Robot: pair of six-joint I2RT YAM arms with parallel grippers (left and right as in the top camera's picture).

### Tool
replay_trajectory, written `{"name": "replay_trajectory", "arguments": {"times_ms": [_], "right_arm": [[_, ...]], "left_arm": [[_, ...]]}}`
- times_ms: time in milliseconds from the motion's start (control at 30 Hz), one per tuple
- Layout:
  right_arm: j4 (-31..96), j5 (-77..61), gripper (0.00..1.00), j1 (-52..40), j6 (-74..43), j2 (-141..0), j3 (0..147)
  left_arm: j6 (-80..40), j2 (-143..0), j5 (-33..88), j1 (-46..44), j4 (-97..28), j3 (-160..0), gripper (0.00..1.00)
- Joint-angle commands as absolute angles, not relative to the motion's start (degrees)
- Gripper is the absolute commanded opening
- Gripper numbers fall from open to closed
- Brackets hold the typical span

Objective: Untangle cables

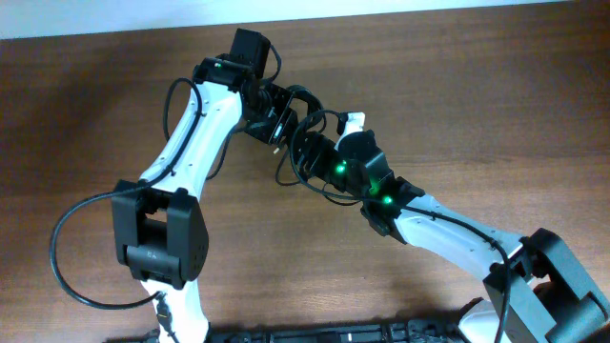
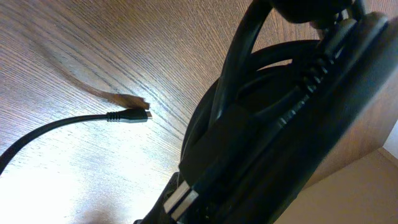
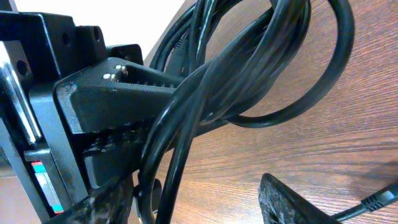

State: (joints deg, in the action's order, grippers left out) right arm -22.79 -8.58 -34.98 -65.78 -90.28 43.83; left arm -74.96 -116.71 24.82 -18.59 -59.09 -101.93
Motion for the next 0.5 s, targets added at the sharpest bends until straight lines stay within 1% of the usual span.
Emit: {"name": "replay_trajectory", "arguments": {"times_ms": [0,33,167,200,233,267,300,367,433,467], "right_arm": [[-23.22,-8.1,0.62,-37.69,-64.47,-90.5,44.69],[-23.27,-7.64,0.59,-37.89,-63.13,-90.5,44.69],[-24.43,-7.01,0.59,-37.91,-62.46,-90.5,44.69],[-24.43,-6.76,0.54,-37.87,-60.69,-90.5,44.69],[-24.49,-6.76,0.42,-37.78,-58.46,-90.5,44.69],[-24.47,-7.01,0.18,-37.3,-58.48,-90.5,44.69],[-24.23,-7.86,0.04,-36.62,-58.24,-90.48,44.69],[-23.83,-18.17,0.04,-33.78,-52.29,-90.04,44.69],[-20.21,-26.72,0.04,-29.78,-52.18,-88.75,44.69],[-19.29,-30.52,0.04,-27.79,-52.29,-88.31,44.69]], "left_arm": [[-77.84,-116.33,27.86,-20.88,-59.16,-103.02,0.0],[-77.91,-116.33,28.01,-21.1,-59.18,-103.02,0.0],[-80.34,-116.33,30.02,-21.23,-59.0,-103.02,0.0],[-80.29,-116.33,30.5,-21.23,-59.13,-103.02,0.0],[-80.03,-116.33,30.85,-21.23,-59.2,-103.02,0.0],[-78.48,-116.33,30.83,-21.23,-59.22,-103.02,0.0],[-76.07,-116.33,30.59,-21.12,-59.18,-103.02,0.0],[-61.98,-116.33,27.77,-18.55,-58.94,-103.02,0.0],[-45.56,-116.33,23.88,-14.33,-58.94,-103.02,0.0],[-41.32,-116.33,23.97,-12.67,-58.94,-103.02,0.0]]}}
